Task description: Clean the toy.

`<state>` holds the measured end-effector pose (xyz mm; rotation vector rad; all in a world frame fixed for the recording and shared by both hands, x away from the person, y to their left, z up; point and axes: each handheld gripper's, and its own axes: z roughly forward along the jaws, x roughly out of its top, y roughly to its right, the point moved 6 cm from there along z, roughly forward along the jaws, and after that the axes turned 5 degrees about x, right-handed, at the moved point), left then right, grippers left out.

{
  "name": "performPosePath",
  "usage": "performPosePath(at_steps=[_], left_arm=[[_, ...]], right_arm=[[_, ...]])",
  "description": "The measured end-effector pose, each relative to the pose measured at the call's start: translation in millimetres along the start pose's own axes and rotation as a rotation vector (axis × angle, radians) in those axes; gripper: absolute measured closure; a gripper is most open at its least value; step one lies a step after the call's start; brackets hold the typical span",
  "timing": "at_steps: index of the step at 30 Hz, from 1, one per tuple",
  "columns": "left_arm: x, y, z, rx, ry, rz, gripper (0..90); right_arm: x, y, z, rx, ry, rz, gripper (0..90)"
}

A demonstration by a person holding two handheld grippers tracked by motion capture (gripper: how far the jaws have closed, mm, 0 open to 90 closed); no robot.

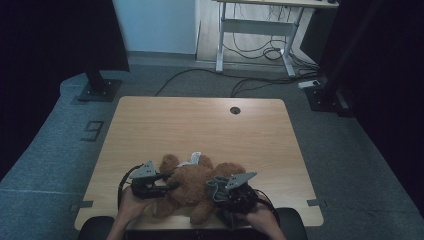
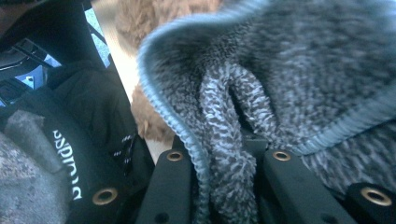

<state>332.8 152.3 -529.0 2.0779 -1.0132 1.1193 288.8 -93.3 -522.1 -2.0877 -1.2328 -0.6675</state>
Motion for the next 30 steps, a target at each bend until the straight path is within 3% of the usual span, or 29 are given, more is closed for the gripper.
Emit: performPosePath(at_steps=[6, 12, 16, 19, 23, 26, 30], left_arm=[[-0.3, 0.1, 0.0, -0.003, -0.001, 0.001, 55.2], [-0.5, 0.0, 0.0, -0.005, -0.001, 0.002, 55.3], [-0.6, -0.5, 0.0, -0.004, 0.0, -0.001, 55.2], [-0.7, -0.9, 0.1, -0.003, 0.0, -0.005, 55.2], [-0.7, -0.8, 0.1, -0.003, 0.0, -0.004, 55.3], [-0.8, -0.8, 0.2, -0.004, 0.001, -0.005, 55.2], [-0.8, -0.8, 0.2, -0.003, 0.002, -0.004, 55.2]], right_arm=[[-19.1, 1.1, 8.1, 0.011, -0.002, 0.034, 78.5], [-39.2, 5.4, 13.0, -0.012, -0.039, 0.06, 78.5], [-45.9, 8.2, 4.8, -0.047, -0.08, 0.064, 78.4], [-36.3, 3.9, -13.4, -0.056, -0.052, 0.05, 78.4], [-5.5, -7.2, -34.5, -0.067, 0.033, -0.012, 78.4], [18.3, -14.6, -35.1, -0.049, 0.084, -0.057, 78.3], [40.8, -23.6, -16.9, -0.003, 0.113, -0.095, 77.6]])
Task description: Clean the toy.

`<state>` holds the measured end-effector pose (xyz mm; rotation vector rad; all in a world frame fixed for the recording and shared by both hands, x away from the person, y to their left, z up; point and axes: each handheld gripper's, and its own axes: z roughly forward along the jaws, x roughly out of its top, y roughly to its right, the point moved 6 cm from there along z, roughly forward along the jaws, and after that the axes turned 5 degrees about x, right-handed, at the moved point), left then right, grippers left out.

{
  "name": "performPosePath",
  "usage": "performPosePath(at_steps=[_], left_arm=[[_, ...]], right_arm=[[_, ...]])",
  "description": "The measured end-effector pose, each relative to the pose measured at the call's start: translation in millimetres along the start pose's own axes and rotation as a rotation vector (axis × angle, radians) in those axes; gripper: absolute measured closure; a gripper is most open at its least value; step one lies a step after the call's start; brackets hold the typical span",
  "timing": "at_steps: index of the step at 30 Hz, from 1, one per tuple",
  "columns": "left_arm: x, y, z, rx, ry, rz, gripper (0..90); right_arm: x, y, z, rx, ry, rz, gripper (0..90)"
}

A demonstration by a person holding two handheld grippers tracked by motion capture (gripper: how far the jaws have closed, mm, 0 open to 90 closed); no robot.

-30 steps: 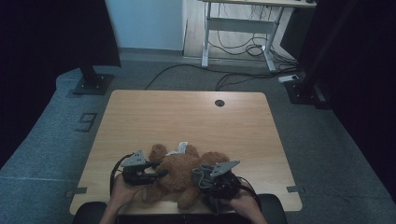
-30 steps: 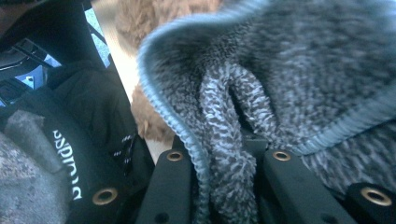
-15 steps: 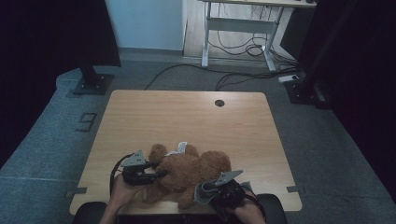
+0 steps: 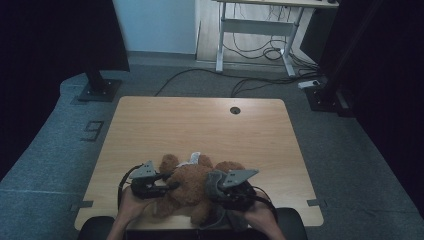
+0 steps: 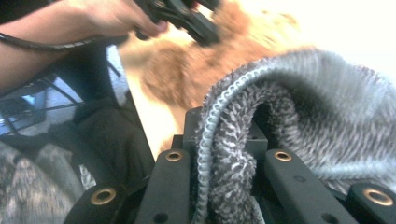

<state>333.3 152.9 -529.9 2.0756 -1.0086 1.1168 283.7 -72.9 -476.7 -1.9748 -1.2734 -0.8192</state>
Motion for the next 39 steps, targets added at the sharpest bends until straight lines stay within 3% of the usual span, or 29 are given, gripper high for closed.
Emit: performPosePath(at_steps=[3, 7, 18, 26, 29, 34, 37, 39], left_arm=[[-0.1, 0.1, -0.1, 0.0, 0.0, 0.0, 55.2], [-0.2, 0.3, -0.2, -0.001, -0.003, 0.006, 55.2], [-0.4, 0.1, -0.3, -0.004, -0.004, 0.009, 55.1], [-0.4, -0.1, -0.3, -0.002, -0.004, 0.007, 55.1], [-0.5, -0.2, -0.2, -0.002, -0.003, 0.005, 55.1], [-0.5, -0.1, -0.2, -0.001, -0.003, 0.005, 55.1], [-0.5, 0.0, -0.1, 0.0, -0.003, 0.004, 55.1], [-0.5, -0.1, -0.2, 0.0, -0.003, 0.005, 55.1]], right_arm=[[1.4, -5.5, 26.6, 0.029, -0.029, -0.022, 77.6], [-15.6, -0.7, 47.9, 0.024, -0.07, -0.007, 77.8], [-51.1, 8.8, 28.5, 0.037, -0.055, 0.082, 77.8], [-69.7, 13.9, 9.8, -0.028, -0.121, 0.088, 77.8], [-60.3, 9.8, -3.0, -0.05, -0.119, 0.069, 77.8], [-25.1, -6.2, -10.0, -0.023, -0.047, 0.003, 77.8], [-3.3, -17.6, 1.6, 0.033, -0.019, -0.036, 77.8], [5.7, -24.9, 20.2, 0.081, -0.027, -0.056, 77.8]])
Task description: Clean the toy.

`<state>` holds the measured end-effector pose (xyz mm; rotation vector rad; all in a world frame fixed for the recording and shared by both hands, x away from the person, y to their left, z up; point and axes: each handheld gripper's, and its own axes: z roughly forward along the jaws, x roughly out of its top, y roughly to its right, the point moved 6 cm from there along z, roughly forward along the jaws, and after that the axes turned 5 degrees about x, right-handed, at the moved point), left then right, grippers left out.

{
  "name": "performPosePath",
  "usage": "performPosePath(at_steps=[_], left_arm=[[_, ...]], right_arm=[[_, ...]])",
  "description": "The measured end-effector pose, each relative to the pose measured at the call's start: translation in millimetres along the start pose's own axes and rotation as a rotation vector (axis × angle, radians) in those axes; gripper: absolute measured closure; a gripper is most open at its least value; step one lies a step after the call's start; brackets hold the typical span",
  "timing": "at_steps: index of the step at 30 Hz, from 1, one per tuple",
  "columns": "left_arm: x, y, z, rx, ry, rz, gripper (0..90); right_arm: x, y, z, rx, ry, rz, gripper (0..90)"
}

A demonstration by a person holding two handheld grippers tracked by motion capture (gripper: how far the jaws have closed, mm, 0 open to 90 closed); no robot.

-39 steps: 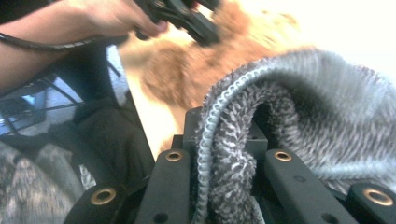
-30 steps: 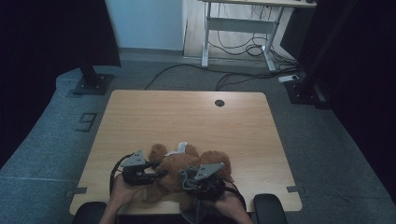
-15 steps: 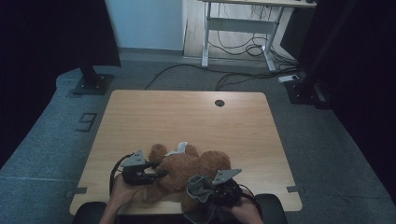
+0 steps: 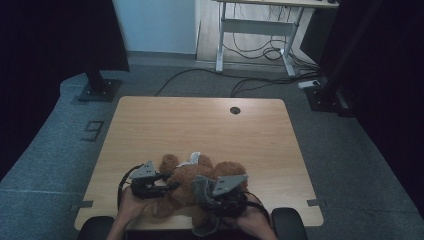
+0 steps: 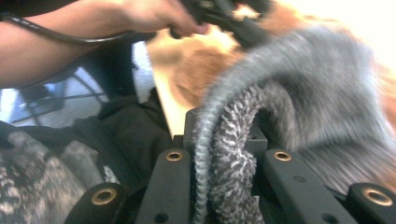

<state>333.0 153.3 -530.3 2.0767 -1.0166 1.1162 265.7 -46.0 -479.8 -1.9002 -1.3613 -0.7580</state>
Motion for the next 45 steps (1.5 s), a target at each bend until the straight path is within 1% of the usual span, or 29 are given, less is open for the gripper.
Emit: performPosePath(at_steps=[1, 2, 4, 6, 7, 8, 10, 15, 16, 20, 24, 28, 30, 33, 35, 36, 37, 38, 39, 41, 44, 45], left_arm=[[0.0, 0.0, 0.0, 0.0, 0.0, 0.0, 55.1], [0.0, 0.1, -0.1, 0.001, 0.0, 0.001, 55.1], [-0.1, 0.3, -0.1, 0.001, -0.001, 0.003, 55.1], [-0.2, 0.2, -0.1, -0.001, 0.0, 0.002, 55.2], [-0.2, 0.1, -0.1, -0.001, 0.0, 0.002, 55.1], [-0.2, 0.1, -0.1, -0.001, -0.001, 0.003, 55.2], [-0.1, 0.1, -0.1, -0.001, -0.001, 0.001, 55.1], [-0.1, 0.0, 0.0, 0.0, 0.0, 0.001, 55.2], [-0.1, -0.1, 0.1, 0.0, 0.0, 0.0, 55.2], [-0.2, -0.2, 0.0, 0.0, 0.0, -0.001, 55.2], [-0.3, -0.6, 0.0, -0.001, 0.001, -0.004, 55.2], [-0.4, -0.8, -0.1, -0.001, 0.001, -0.004, 55.2], [-0.4, -0.9, -0.1, -0.002, 0.001, -0.005, 55.2], [-0.4, -1.0, 0.0, -0.002, 0.001, -0.004, 55.2], [-0.4, -0.9, 0.0, -0.002, 0.002, -0.004, 55.2], [-0.4, -0.9, 0.0, -0.002, 0.002, -0.004, 55.2], [-0.5, -1.0, -0.1, -0.002, 0.001, -0.003, 55.2], [-0.4, -1.0, -0.1, -0.002, 0.001, -0.003, 55.2], [-0.5, -1.1, -0.1, -0.002, 0.001, -0.003, 55.2], [-0.5, -1.1, -0.1, -0.003, 0.001, -0.003, 55.2], [-0.5, -1.0, -0.3, -0.002, -0.001, 0.0, 55.2], [-0.5, -0.9, -0.3, -0.001, -0.001, 0.0, 55.2]], right_arm=[[0.8, -1.9, 8.0, 0.015, -0.012, -0.001, 77.8], [-0.9, -3.9, 22.3, 0.033, -0.04, -0.007, 77.8], [-7.8, -3.9, 39.4, 0.044, -0.078, -0.001, 77.8], [-18.5, -1.6, 51.9, 0.052, -0.098, 0.029, 77.8], [-22.1, -0.5, 54.0, 0.051, -0.103, 0.036, 77.8], [-27.6, 0.5, 55.8, 0.054, -0.108, 0.054, 77.8], [-34.7, 0.6, 56.1, 0.064, -0.113, 0.07, 77.8], [-46.4, 0.6, 51.9, 0.068, -0.113, 0.078, 77.8], [-50.0, 0.6, 51.0, 0.07, -0.114, 0.088, 77.8], [-62.2, -0.3, 48.2, 0.075, -0.13, 0.094, 77.8], [-73.5, -1.3, 42.1, 0.07, -0.153, 0.109, 77.8], [-76.9, -0.2, 32.1, 0.049, -0.172, 0.103, 77.8], [-70.1, -0.5, 22.3, 0.032, -0.163, 0.091, 77.7], [-48.1, -1.1, 8.9, 0.008, -0.11, 0.057, 77.7], [-32.1, -1.9, 4.8, 0.005, -0.076, 0.034, 77.7], [-20.4, -2.2, 4.3, 0.002, -0.054, 0.012, 77.7], [-13.5, -2.4, 5.1, 0.0, -0.044, -0.001, 77.7], [-2.6, -2.7, 8.2, 0.001, -0.03, -0.02, 77.7], [3.6, -2.9, 11.0, 0.0, -0.022, -0.029, 77.7], [19.2, -4.1, 23.5, 0.009, -0.016, -0.065, 77.7], [30.1, -5.9, 45.3, 0.015, -0.035, -0.096, 77.7], [30.9, -5.1, 56.7, 0.02, -0.048, -0.097, 77.7]])
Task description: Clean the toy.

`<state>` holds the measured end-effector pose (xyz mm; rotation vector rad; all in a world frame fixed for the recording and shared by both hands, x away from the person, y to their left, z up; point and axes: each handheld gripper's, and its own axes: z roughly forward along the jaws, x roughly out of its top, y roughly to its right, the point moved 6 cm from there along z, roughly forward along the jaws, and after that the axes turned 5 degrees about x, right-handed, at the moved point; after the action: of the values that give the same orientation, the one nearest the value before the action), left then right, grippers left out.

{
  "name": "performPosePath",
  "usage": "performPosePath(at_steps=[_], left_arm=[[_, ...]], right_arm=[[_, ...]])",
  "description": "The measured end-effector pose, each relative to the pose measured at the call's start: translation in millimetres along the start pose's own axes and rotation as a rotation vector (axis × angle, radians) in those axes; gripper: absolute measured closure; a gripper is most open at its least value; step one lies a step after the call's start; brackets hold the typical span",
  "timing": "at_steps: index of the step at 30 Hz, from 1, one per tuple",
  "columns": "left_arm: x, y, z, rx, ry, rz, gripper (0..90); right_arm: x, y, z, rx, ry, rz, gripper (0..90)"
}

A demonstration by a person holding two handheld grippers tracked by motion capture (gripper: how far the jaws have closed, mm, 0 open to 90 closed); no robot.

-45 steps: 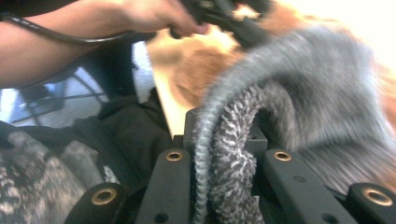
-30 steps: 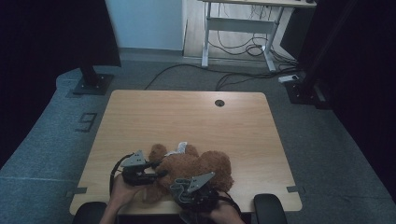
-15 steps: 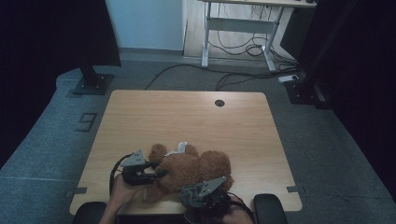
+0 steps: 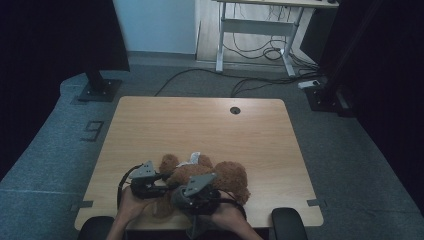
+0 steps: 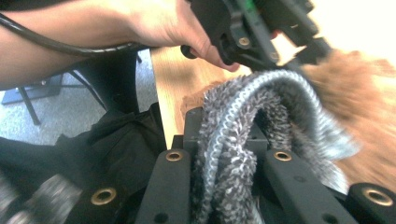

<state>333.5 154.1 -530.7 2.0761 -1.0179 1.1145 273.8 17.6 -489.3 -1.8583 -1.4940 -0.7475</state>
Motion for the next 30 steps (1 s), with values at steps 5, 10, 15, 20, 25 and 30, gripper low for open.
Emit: performPosePath(at_steps=[5, 10, 15, 20, 25, 30], left_arm=[[0.0, 0.2, 0.0, -0.001, -0.001, 0.001, 55.2], [0.0, 0.4, 0.3, -0.003, 0.0, 0.0, 55.2], [-0.1, 0.1, 0.2, -0.004, -0.001, 0.0, 55.2], [-0.1, -0.2, 0.2, -0.005, 0.001, -0.002, 55.2], [-0.2, -1.3, 0.2, -0.012, 0.001, 0.0, 55.3], [0.1, -2.4, -0.3, -0.026, -0.008, 0.012, 55.5]], right_arm=[[-17.0, 4.9, 40.1, 0.004, -0.086, 0.021, 77.8], [-35.5, 4.3, 49.1, -0.028, -0.146, 0.041, 78.4], [-49.6, 2.0, 47.0, -0.038, -0.183, 0.046, 78.5], [-61.3, 3.2, 35.2, -0.033, -0.183, 0.079, 78.6], [-49.2, 2.2, 9.5, -0.019, -0.113, 0.09, 78.6], [-11.2, 0.1, -1.4, -0.015, -0.035, 0.025, 78.6]])
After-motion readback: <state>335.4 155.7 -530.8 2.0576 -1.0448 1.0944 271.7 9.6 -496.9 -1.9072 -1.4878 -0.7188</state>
